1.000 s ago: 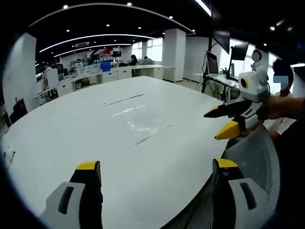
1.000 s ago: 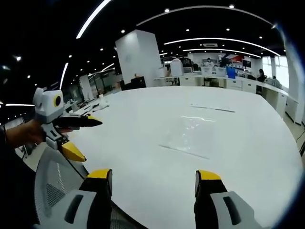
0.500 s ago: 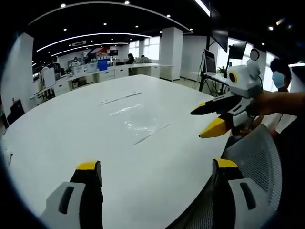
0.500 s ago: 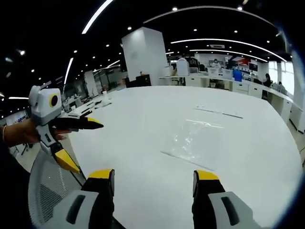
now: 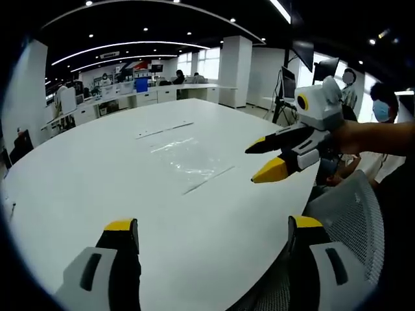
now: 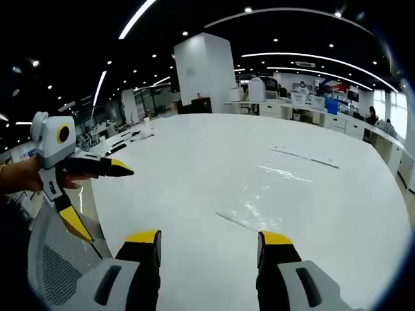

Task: Open the resealable bag by pulling the two sides of the seal apart until the entire bag opening is separated and visibly accessible.

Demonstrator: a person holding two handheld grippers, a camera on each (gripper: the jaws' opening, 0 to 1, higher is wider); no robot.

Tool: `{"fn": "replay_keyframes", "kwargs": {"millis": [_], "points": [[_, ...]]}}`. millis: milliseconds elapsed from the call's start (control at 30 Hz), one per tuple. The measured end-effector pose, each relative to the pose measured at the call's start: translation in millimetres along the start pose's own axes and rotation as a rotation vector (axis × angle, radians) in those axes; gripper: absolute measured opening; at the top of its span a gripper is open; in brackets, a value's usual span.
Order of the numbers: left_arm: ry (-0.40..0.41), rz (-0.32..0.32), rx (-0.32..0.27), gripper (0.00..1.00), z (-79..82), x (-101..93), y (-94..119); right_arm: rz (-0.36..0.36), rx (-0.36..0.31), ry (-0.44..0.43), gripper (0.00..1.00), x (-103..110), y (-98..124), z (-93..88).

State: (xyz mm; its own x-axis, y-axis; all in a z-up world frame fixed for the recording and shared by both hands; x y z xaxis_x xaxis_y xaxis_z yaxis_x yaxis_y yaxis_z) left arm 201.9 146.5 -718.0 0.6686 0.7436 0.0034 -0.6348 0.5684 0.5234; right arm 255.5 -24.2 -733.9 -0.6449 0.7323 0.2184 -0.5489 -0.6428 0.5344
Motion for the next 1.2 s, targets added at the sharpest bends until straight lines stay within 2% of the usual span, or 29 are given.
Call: {"fn": "replay_keyframes", "kwargs": {"millis": [333, 833, 1067, 1200], "points": [[0.023, 0.012, 0.009, 0.94, -4.5, 9.2, -1, 0.048, 0.026, 0.057, 0.55, -15, -21, 11.2], [0.019, 0.0, 0.015, 0.93, -3.3, 10.1, -11, 0.085, 0.058, 0.106, 0.5, -21, -60, 19.4], [0.013, -0.008, 0.022, 0.92, -2.4, 10.6, -16, 0.098, 0.096, 0.13, 0.44, -26, -76, 15.4], [0.008, -0.02, 0.026, 0.92, -1.9, 9.0, -18, 0.109, 0.111, 0.131, 0.37, -29, -83, 13.1]]}}
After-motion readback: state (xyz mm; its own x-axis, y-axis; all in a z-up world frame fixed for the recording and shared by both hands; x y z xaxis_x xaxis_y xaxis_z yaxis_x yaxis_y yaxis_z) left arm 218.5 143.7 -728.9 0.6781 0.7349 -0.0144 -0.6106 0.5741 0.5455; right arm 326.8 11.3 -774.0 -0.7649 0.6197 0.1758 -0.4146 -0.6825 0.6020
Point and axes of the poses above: the point that each gripper's makers call its tool centre point, and the gripper's own axes: y roughly backward along the fingers, x roughly to its left, z roughly out of its top, the point moved 5 cm from there along y, roughly backward along the fingers, and after that the axes turned 7 degrees about -y, right-handed, at the moved point
